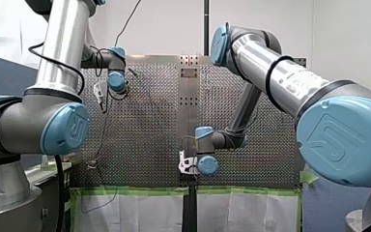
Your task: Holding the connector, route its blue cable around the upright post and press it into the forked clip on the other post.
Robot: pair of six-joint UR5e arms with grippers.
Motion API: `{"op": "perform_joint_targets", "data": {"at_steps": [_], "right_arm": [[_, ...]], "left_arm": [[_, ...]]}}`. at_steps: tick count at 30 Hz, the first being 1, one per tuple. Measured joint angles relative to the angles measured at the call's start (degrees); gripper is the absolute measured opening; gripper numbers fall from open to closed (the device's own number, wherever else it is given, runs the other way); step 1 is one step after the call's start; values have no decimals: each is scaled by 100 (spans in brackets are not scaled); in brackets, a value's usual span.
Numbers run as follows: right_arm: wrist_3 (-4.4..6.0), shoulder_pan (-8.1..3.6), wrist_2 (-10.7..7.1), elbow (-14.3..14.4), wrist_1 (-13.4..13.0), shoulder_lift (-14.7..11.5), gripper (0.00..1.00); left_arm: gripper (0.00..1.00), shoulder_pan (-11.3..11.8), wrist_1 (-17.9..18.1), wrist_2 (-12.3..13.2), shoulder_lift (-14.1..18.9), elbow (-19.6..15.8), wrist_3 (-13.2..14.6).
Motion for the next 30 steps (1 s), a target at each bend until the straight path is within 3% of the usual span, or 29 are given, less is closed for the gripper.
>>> {"op": "perform_joint_targets", "data": {"at_steps": [3,8,13,30], "right_arm": [[-5,9,10,-12,9,9,0],[-15,153,198,-181,153,180,0],[-17,197,340,-255,196,253,0],[-45,230,352,-293,230,266,0]], "left_arm": [[100,-17,-15,-17,-17,-19,17],[100,-134,-55,-225,-225,-171,225],[100,-155,-61,-440,-383,-206,446],[100,-148,-61,-532,-422,-206,550]]}}
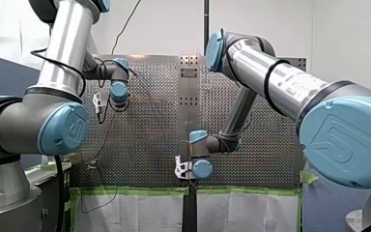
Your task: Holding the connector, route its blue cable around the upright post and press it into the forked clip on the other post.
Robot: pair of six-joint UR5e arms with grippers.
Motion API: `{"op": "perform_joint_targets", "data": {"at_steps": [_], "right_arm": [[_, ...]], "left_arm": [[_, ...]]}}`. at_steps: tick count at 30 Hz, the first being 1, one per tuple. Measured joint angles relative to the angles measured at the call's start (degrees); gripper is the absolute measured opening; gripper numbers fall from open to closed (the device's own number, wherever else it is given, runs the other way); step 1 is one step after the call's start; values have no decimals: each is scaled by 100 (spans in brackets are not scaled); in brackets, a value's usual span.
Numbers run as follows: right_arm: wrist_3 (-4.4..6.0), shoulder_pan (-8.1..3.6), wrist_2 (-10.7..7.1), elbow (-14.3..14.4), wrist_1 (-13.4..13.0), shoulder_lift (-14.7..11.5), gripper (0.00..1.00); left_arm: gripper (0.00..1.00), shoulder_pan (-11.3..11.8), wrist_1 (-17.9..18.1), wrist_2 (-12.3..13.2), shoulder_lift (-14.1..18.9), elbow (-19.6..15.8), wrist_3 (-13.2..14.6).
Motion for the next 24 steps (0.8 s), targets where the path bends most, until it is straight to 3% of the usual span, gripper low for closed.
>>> {"op": "perform_joint_targets", "data": {"at_steps": [5,9,12,19,24], "right_arm": [[-95,180,60,-180,172,-137,0],[-86,337,197,-337,315,-236,0],[0,471,329,-471,393,-258,0],[325,796,617,-684,506,-267,0],[549,786,677,-525,348,-266,0]], "left_arm": [[100,-42,36,-131,150,54,-126],[100,-74,88,-240,308,58,-304],[100,-96,92,-275,352,57,-408],[100,-106,101,-315,367,57,-466],[100,-105,108,-323,369,57,-470]]}}
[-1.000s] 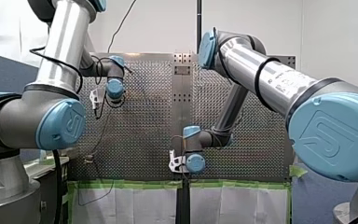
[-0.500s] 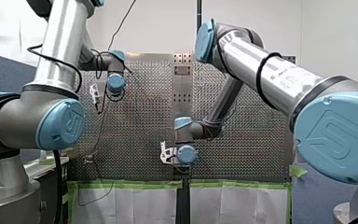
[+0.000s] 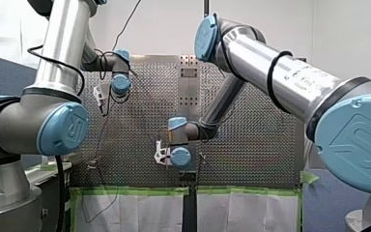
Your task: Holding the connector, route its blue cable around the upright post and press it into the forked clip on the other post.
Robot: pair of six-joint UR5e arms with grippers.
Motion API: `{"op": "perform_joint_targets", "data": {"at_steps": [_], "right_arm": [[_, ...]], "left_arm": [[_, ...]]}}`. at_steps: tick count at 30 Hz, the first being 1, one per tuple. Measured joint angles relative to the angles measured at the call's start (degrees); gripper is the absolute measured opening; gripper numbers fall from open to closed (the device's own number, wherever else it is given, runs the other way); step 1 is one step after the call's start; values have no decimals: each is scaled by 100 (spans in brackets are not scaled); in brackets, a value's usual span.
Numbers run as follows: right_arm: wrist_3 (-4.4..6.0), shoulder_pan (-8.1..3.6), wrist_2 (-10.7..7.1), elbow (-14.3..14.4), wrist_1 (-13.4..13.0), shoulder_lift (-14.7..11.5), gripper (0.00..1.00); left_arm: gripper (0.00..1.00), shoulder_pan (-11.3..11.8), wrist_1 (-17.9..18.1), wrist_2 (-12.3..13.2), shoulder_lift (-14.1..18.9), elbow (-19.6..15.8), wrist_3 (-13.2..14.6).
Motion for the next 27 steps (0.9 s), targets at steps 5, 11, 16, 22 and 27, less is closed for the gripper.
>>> {"op": "perform_joint_targets", "data": {"at_steps": [5,11,16,22,27], "right_arm": [[229,-112,107,219,-218,75,0],[356,-244,224,452,-338,231,0],[359,-333,242,489,-362,354,0],[361,-521,239,612,-513,524,0],[265,-714,125,783,-711,545,0]], "left_arm": [[100,11,5,-21,0,0,-7],[100,15,6,-23,0,0,-9],[100,15,6,-22,0,0,-4],[100,15,6,-24,0,0,12],[100,15,6,-24,0,0,16]]}}
